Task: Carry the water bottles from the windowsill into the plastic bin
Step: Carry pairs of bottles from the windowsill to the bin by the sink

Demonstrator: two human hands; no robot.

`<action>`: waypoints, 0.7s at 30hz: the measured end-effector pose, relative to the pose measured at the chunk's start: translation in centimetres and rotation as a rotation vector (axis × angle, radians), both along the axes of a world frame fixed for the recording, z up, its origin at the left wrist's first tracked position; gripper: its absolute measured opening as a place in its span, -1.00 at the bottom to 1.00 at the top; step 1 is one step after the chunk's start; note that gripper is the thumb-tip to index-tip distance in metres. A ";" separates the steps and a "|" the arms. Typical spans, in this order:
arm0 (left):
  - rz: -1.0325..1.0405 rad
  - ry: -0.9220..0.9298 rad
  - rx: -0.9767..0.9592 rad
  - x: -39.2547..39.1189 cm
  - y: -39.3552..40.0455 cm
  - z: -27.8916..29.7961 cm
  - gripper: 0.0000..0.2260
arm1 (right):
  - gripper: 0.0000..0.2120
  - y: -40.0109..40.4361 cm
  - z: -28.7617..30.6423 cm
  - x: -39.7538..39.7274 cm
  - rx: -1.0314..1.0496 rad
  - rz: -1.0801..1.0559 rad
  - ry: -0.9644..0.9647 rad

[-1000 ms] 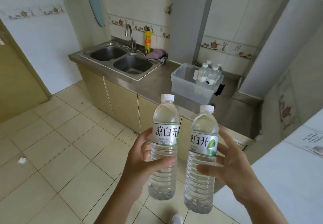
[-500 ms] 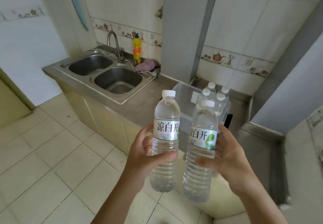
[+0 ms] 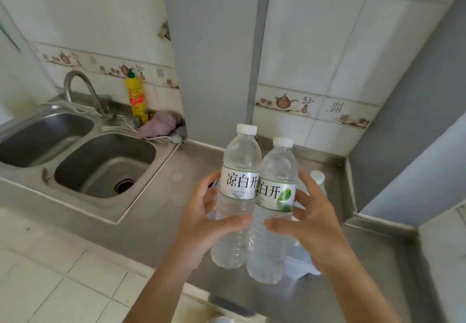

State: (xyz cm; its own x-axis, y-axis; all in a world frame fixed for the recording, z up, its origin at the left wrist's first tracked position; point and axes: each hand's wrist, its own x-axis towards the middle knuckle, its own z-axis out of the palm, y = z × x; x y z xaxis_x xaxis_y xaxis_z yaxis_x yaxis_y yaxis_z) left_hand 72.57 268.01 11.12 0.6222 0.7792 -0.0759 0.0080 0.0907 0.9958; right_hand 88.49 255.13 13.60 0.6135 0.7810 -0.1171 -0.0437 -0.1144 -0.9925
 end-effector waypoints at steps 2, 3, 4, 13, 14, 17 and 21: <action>-0.044 0.014 0.028 1.6 3.1 -0.1 -0.19 | -0.03 2.9 -0.2 0.8 -0.008 -0.053 0.004; -0.072 0.016 0.039 2.3 4.6 -0.1 -0.21 | -0.07 4.3 -0.3 1.2 -0.008 -0.076 0.001; -0.101 0.019 0.046 3.0 6.1 -0.1 -0.22 | -0.11 5.7 -0.4 1.6 -0.011 -0.100 -0.013; -0.311 0.042 0.048 9.0 15.5 -2.7 -0.22 | -0.29 13.1 -1.7 4.0 -0.111 -0.310 -0.322; -0.309 0.045 0.050 9.5 16.0 -3.3 -0.22 | -0.27 13.5 -2.0 4.1 -0.131 -0.316 -0.357; -0.314 0.057 0.071 10.7 16.9 -4.9 -0.27 | -0.27 14.2 -3.1 4.6 -0.210 -0.347 -0.460; -0.345 0.085 0.195 11.8 17.7 -6.4 -0.33 | -0.31 14.9 -4.3 4.6 -0.419 -0.400 -0.681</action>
State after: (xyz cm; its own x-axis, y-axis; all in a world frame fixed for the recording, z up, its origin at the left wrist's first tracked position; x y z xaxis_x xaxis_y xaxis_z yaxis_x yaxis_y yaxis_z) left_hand 84.34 285.72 4.68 0.8477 0.5305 -0.0101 0.0881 -0.1221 0.9886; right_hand 93.11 270.06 9.31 0.8715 0.4685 0.1447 0.4255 -0.5758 -0.6982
